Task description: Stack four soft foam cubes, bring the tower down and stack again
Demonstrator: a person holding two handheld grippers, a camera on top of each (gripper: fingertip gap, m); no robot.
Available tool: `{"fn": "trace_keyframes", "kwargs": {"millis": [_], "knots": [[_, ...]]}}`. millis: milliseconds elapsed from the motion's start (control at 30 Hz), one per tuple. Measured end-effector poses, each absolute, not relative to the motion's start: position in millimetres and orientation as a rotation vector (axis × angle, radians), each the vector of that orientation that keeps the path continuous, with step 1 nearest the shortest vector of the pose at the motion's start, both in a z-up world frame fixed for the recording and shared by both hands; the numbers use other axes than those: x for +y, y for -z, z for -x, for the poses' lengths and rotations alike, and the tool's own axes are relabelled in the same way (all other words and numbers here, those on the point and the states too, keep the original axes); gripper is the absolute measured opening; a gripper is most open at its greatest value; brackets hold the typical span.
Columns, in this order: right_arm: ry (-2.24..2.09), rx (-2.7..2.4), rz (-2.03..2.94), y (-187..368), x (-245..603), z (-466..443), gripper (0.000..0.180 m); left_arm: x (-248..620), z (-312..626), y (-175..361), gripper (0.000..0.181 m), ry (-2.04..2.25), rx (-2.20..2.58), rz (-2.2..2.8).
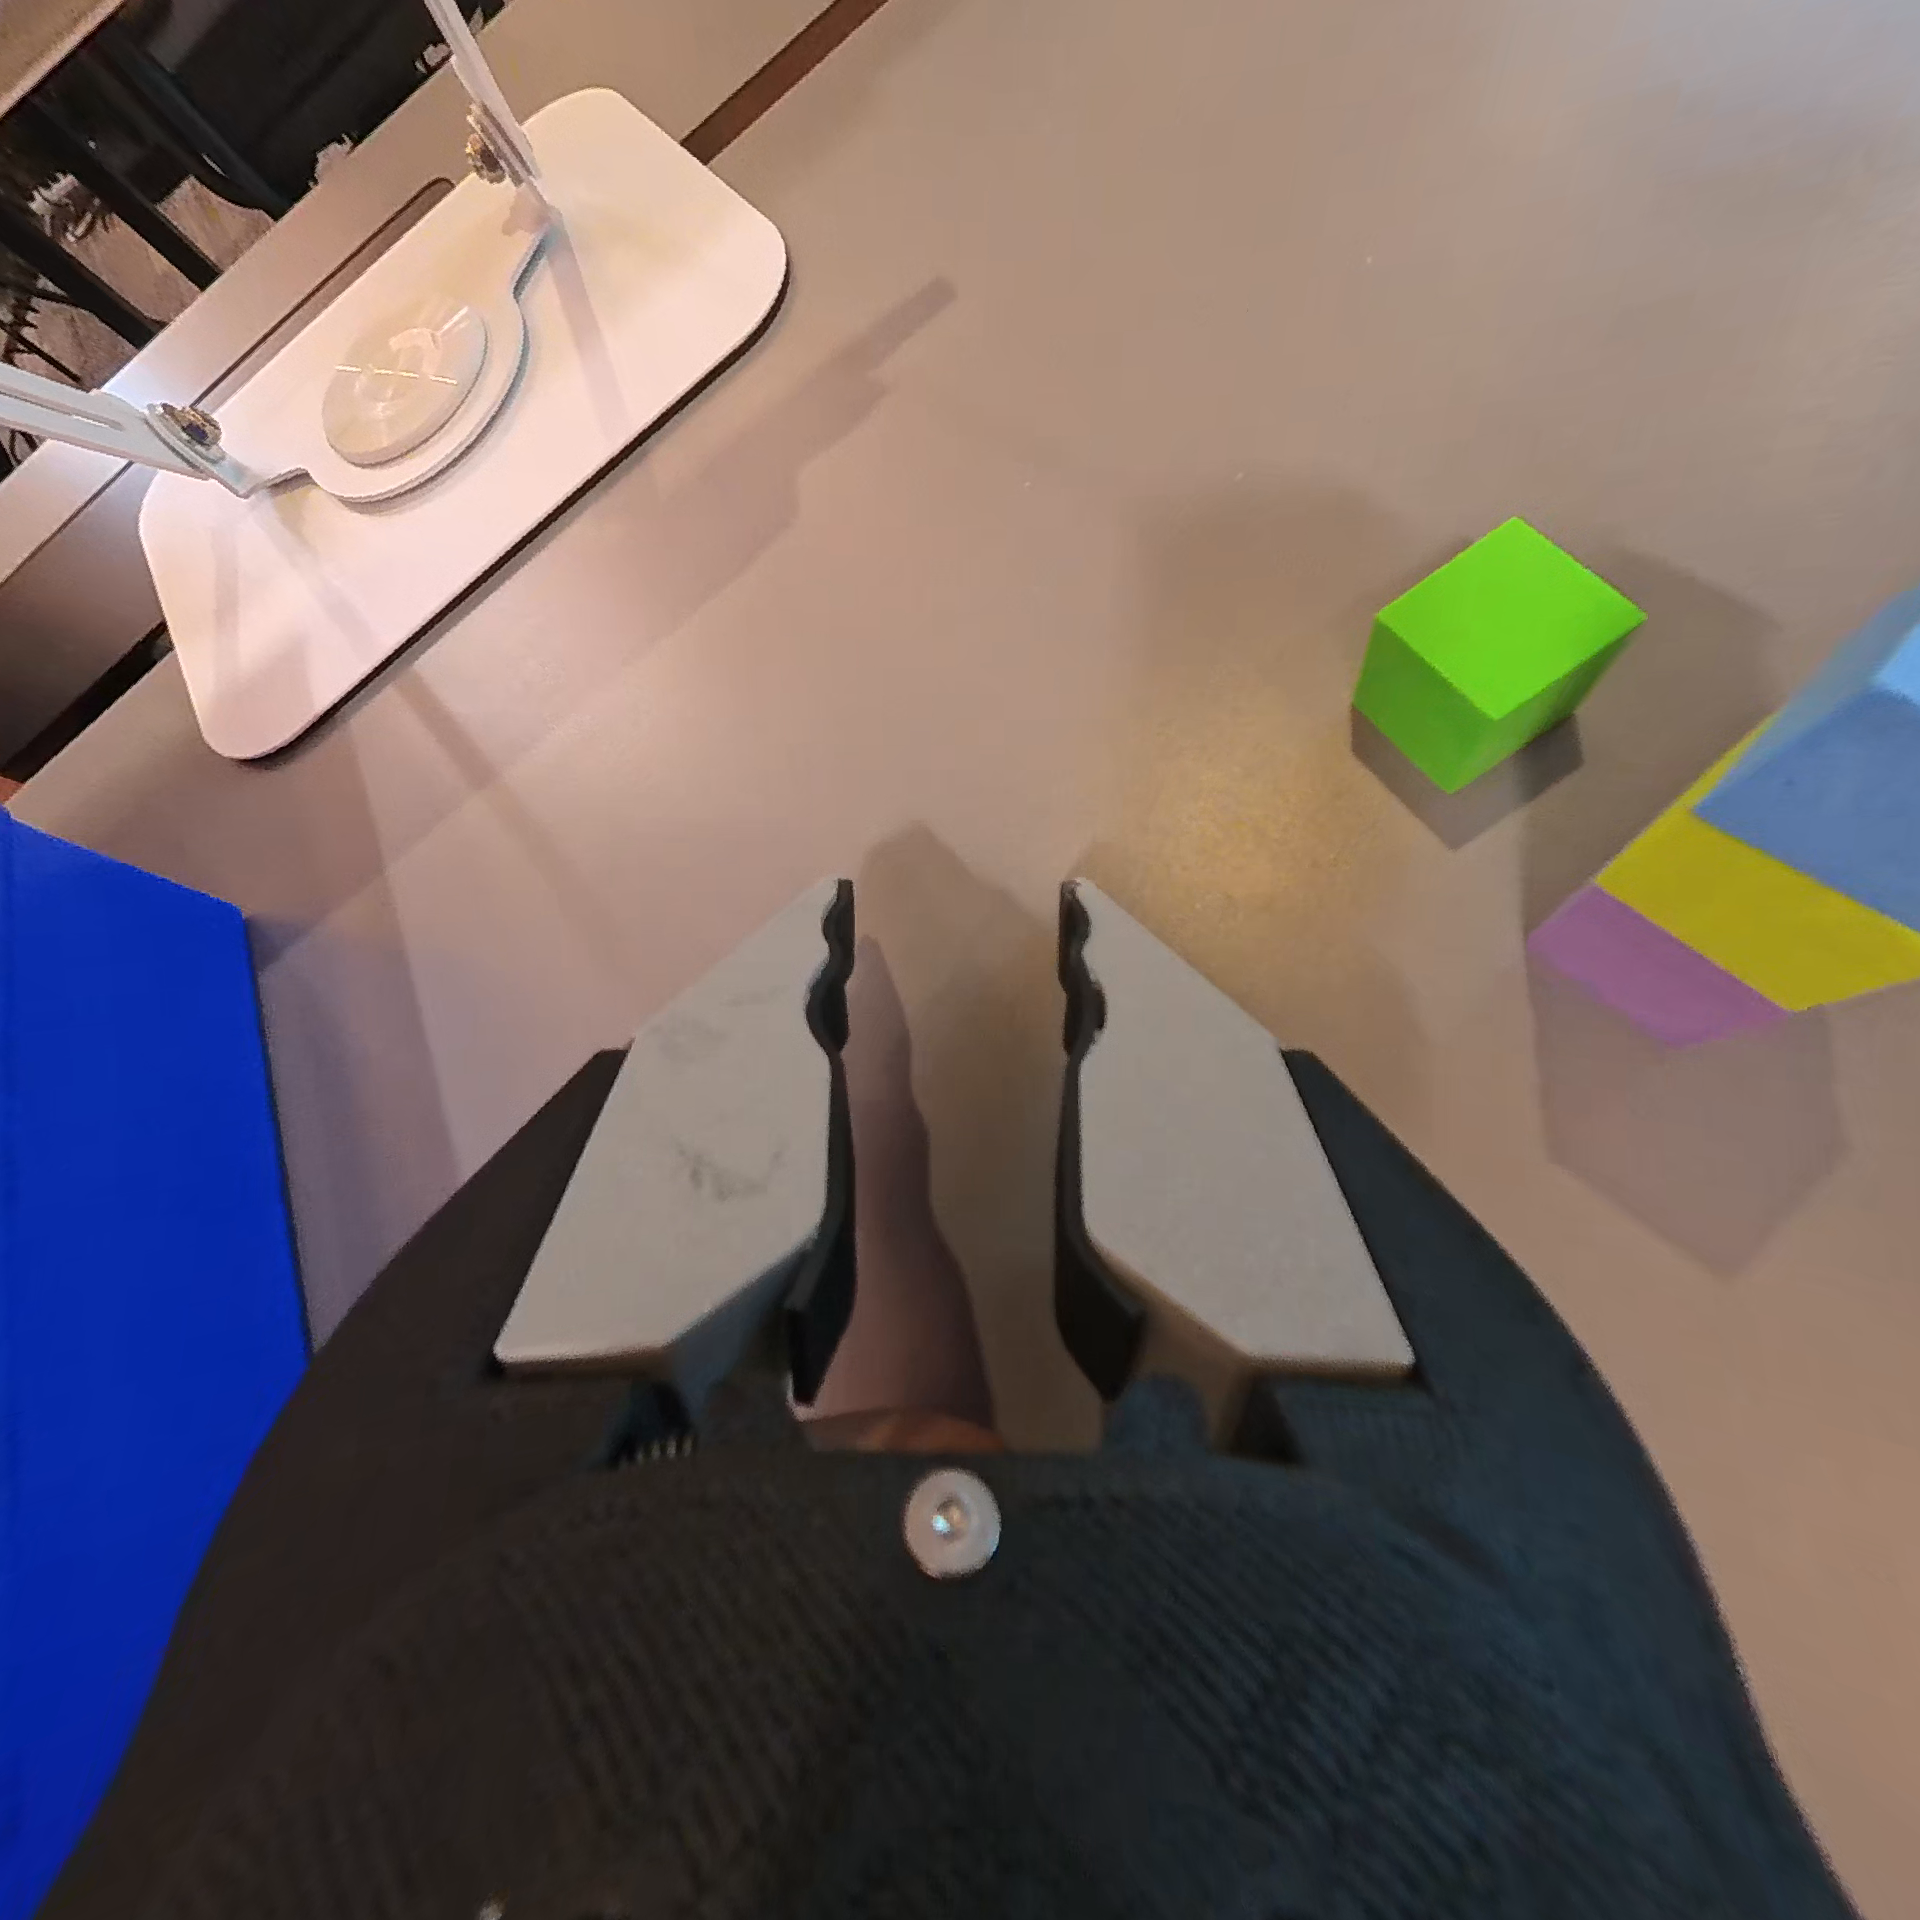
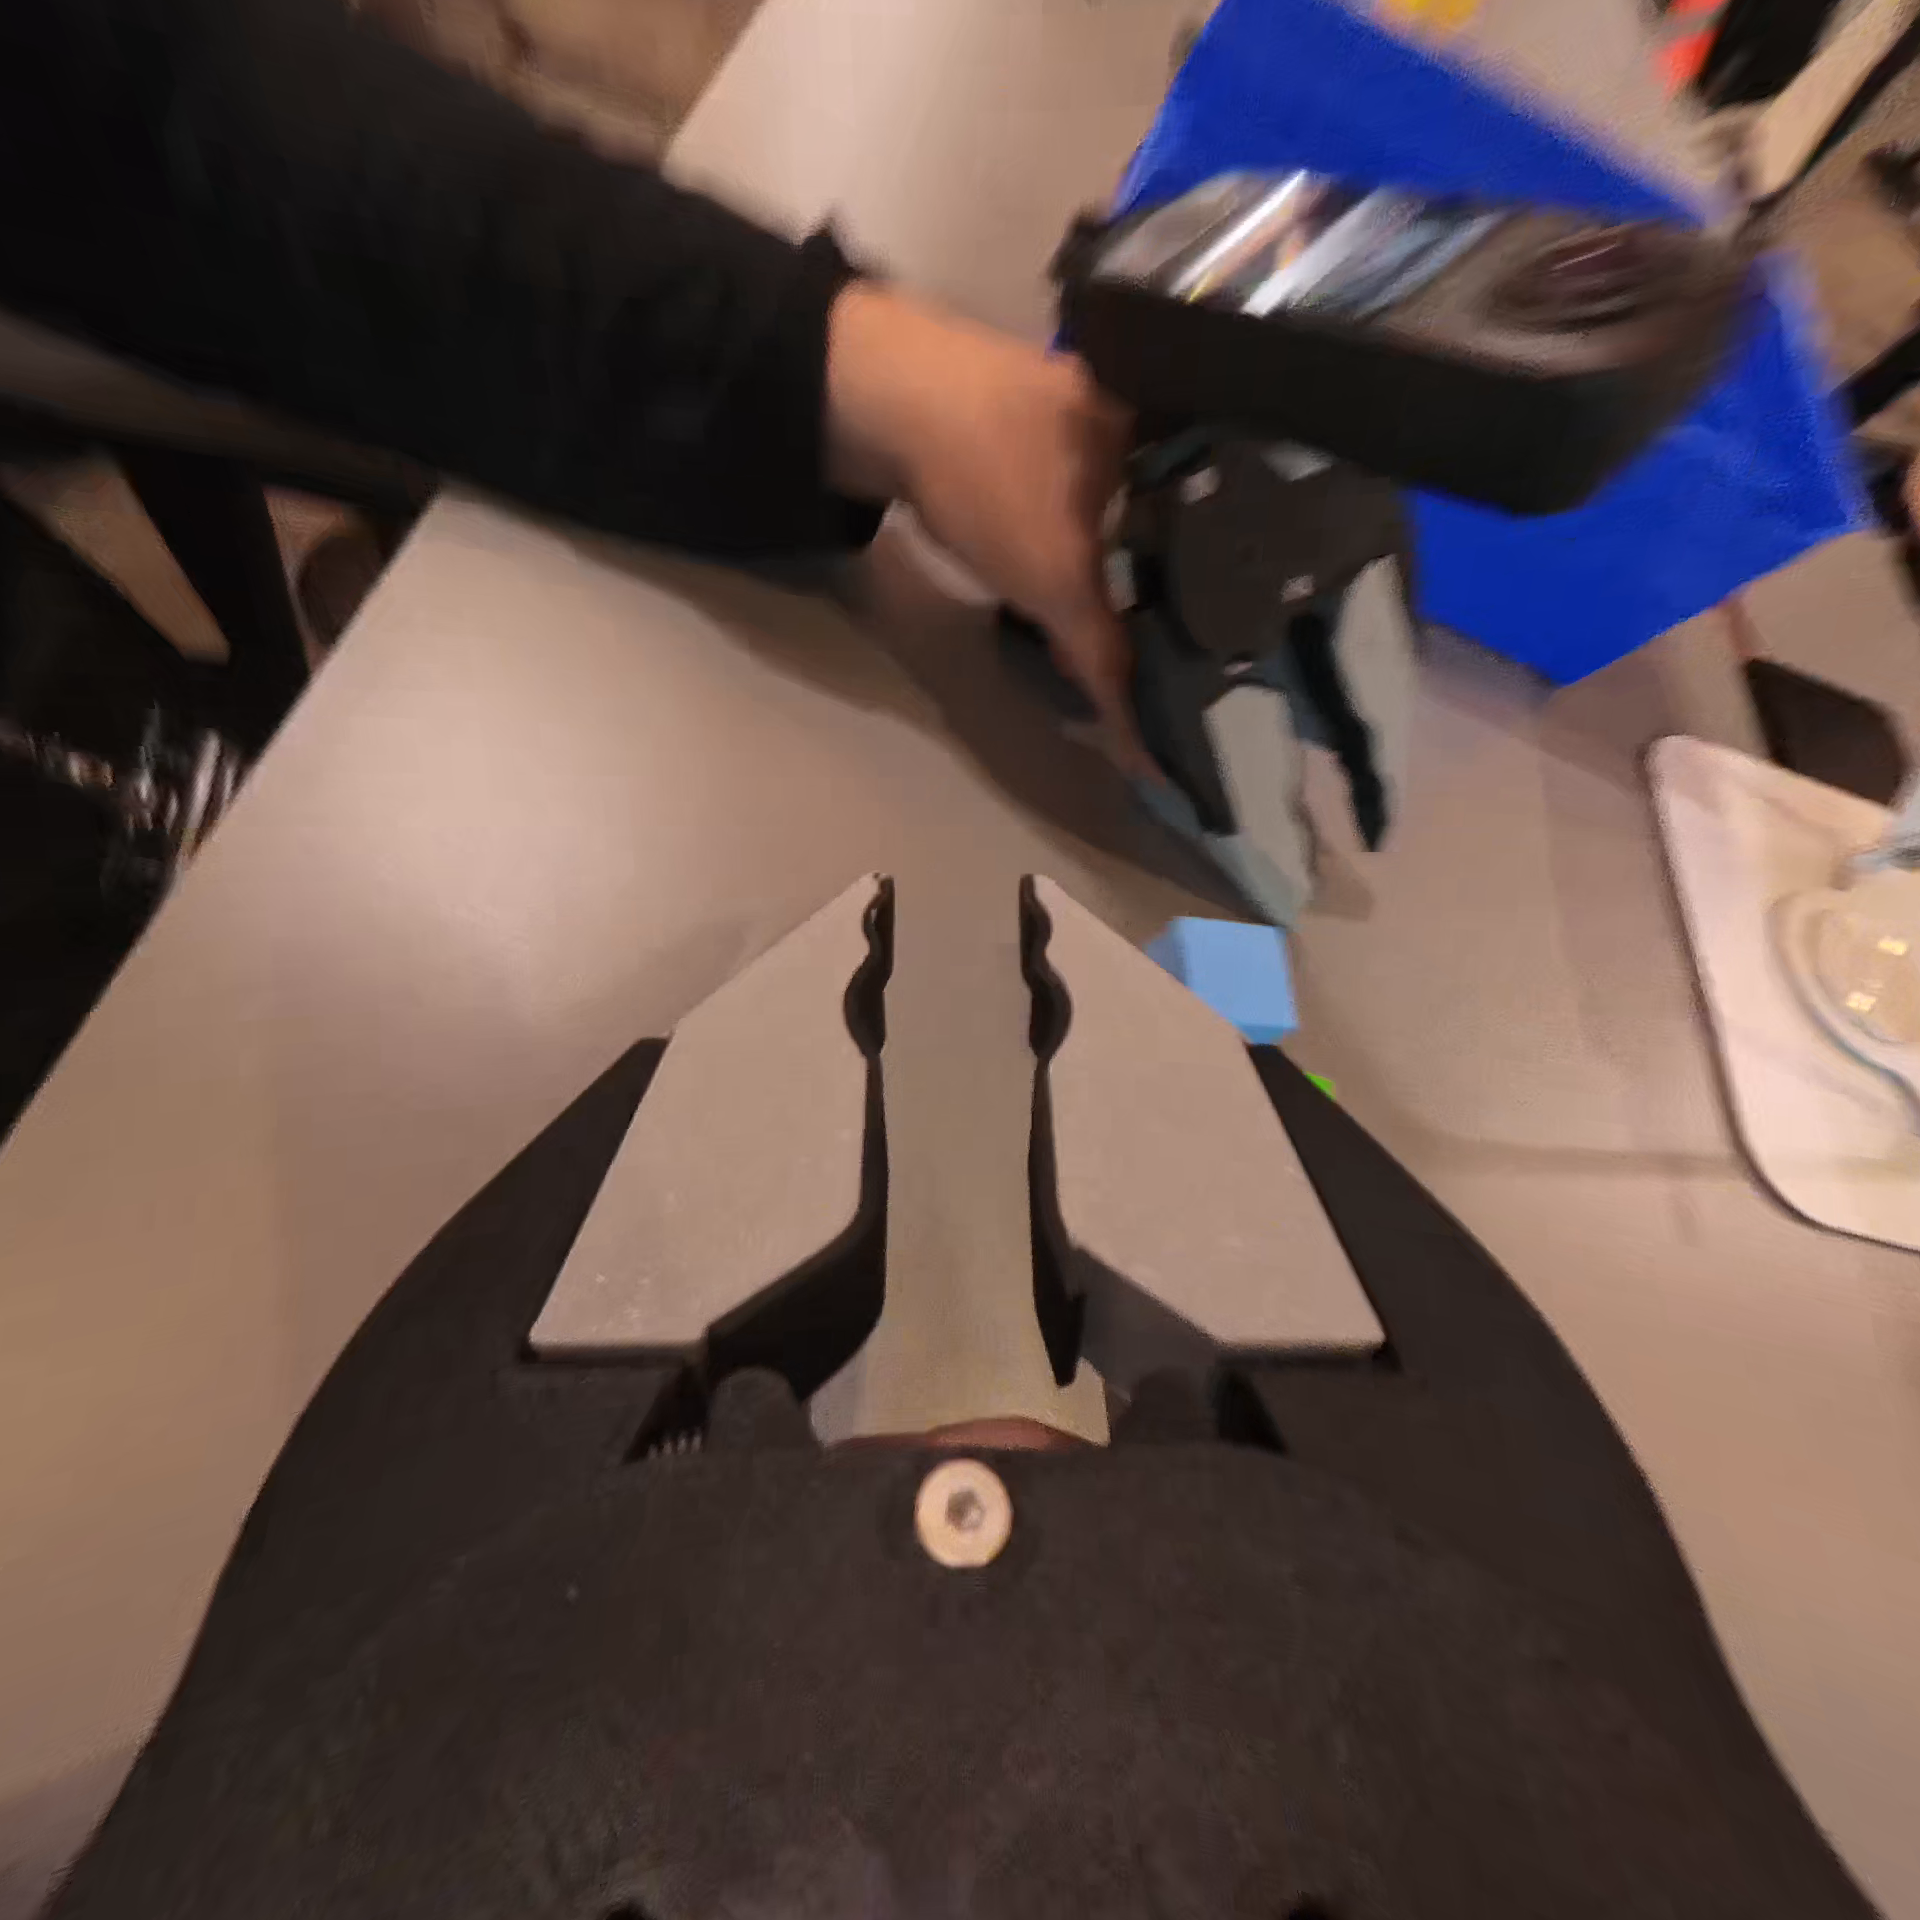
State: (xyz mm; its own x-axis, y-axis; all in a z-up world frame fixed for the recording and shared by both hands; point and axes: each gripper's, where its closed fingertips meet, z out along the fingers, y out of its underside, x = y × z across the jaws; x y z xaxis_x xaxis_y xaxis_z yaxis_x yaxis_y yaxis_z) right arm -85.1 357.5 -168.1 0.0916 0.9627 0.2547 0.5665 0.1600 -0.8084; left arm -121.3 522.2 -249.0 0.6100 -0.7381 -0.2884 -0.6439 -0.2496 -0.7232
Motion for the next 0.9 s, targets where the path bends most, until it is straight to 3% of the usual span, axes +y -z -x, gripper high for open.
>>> {"fn": "trace_keyframes", "kwargs": {"millis": [100,267,467,633,700,733,900], "knots": [[-0.516,-1.235,1.544,133,402,43,0.016,522,121,249,0.037,0.146,1.093,1.973],[-0.466,-0.975,1.847,171,452,8,0.054,522,121,249,0.037,0.144,1.095,1.971],[-0.282,-1.207,1.914,227,463,28,0.048,522,121,249,0.037,0.141,1.098,1.969],[-0.318,-1.262,1.908,239,475,37,0.044,522,121,249,0.037,0.145,1.096,1.971],[-0.365,-1.29,1.902,244,475,42,0.038,522,121,249,0.037,0.147,1.096,1.972],[-0.39,-1.309,1.899,247,473,45,0.027,522,121,249,0.037,0.148,1.096,1.972],[-0.396,-1.342,1.868,240,468,43,0.025,522,121,249,0.037,0.143,1.097,1.97]]}}
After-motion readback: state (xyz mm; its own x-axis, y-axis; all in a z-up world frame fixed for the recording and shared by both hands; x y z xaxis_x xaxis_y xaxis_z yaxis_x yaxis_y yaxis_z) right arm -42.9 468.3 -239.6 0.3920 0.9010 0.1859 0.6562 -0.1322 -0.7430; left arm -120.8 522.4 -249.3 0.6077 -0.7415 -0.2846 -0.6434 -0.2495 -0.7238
